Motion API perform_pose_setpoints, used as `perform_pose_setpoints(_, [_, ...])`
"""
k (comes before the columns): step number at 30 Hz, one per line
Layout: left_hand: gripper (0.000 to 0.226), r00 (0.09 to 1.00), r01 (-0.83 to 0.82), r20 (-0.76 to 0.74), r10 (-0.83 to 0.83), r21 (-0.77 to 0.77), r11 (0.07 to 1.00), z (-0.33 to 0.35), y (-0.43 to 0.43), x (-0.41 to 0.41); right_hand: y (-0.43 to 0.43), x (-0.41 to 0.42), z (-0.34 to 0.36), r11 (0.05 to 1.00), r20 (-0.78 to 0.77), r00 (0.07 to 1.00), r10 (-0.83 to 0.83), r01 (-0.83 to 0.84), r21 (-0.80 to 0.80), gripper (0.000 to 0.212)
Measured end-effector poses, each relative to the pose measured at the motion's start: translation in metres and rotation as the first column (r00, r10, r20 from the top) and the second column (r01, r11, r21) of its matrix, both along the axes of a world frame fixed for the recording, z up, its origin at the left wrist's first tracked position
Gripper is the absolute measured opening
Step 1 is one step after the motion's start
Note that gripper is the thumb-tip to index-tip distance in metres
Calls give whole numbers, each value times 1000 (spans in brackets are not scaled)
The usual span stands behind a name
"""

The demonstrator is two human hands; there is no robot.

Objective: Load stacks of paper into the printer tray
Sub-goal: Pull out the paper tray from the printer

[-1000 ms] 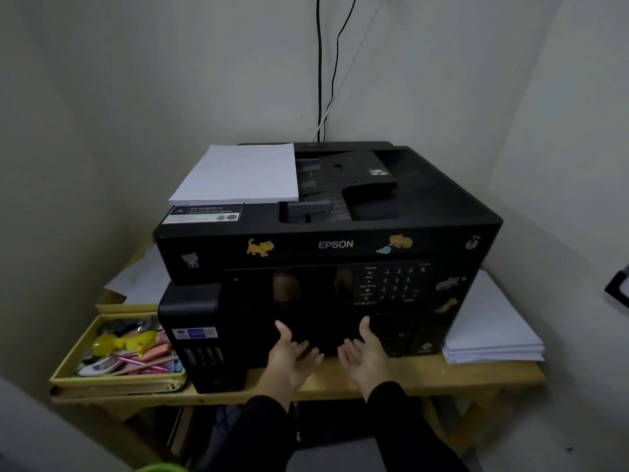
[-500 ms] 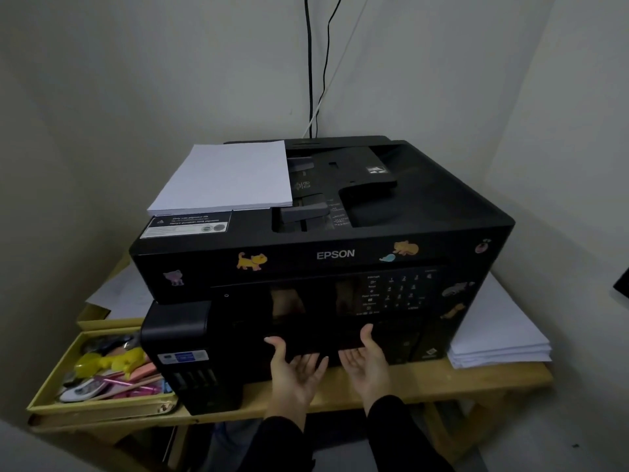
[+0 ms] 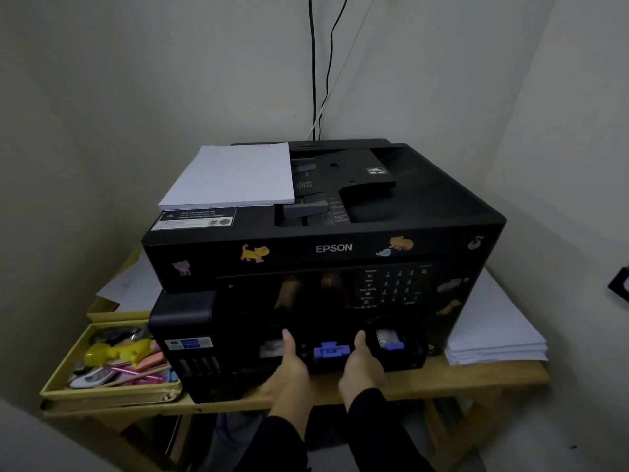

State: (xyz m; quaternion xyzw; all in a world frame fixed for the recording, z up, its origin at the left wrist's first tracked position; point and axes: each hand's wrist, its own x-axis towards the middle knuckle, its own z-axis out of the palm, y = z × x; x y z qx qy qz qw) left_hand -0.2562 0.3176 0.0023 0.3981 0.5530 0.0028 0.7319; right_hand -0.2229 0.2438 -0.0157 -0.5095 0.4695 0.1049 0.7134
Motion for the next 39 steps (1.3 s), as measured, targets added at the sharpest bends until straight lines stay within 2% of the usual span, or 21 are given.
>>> perform_pose_setpoints(1, [114,992,17,-130,9,202,979,4,-2,0,1,0,2,991,-54,998,18,-25,-130,75])
perform_pose_setpoints(2, [113,975,81,-220,19,438,895,8,-5,-3,4,-1,6,964,-73,997,15,-34,-263,86])
perform_pose_setpoints(3, [113,965,179,-263,-14,618,765,10,-9,-5,6,-3,9,913,-36,999,7,-21,-407,95])
perform_pose_setpoints(4, [111,945,295,-318,-77,727,620,7,-13,-7,8,-6,8,823,48,998,50,-13,-569,98])
perform_pose_setpoints(6, [100,865,502,-457,-208,787,358,-7,-17,-9,11,-10,-2,518,148,954,260,-9,-855,84])
perform_pose_setpoints(8, [87,784,606,-559,-272,784,137,-14,-16,-7,9,-10,-17,227,130,891,434,31,-973,51])
perform_pose_setpoints(10, [86,723,646,-628,-287,762,-44,-17,-11,-6,2,-10,-23,53,28,829,559,-2,-999,29])
perform_pose_setpoints(12, [78,644,693,-697,-315,706,-147,-25,-5,-5,-10,-11,-26,-50,-98,753,651,-87,-995,40])
perform_pose_setpoints(15, [76,607,703,-726,-325,680,-206,-29,3,-10,-25,-15,-23,-141,-248,620,745,-218,-966,91])
perform_pose_setpoints(18, [78,538,745,-767,-349,626,-229,-26,2,-11,-32,-17,-17,-181,-302,542,784,-266,-947,105])
perform_pose_setpoints(20, [76,480,777,-802,-356,577,-252,-27,4,-12,-34,-20,-19,-213,-317,546,776,-247,-945,98])
perform_pose_setpoints(22, [74,453,785,-819,-353,554,-278,-27,2,-20,-37,-28,-24,-253,-334,559,759,-220,-942,82])
perform_pose_setpoints(25, [72,476,759,-812,-336,573,-310,-30,-2,-42,-44,-46,-31,-286,-329,579,746,-168,-943,63])
perform_pose_setpoints(33, [70,466,750,-809,-358,576,-325,-32,-13,-98,-61,-100,-34,-325,-338,569,750,-129,-937,56])
perform_pose_setpoints(37, [69,459,746,-810,-364,574,-338,-31,-18,-123,-67,-125,-34,-307,-337,581,741,-154,-939,55])
perform_pose_setpoints(39, [69,432,741,-828,-358,552,-383,-26,-21,-151,-70,-155,-30,-293,-352,567,744,-196,-936,53])
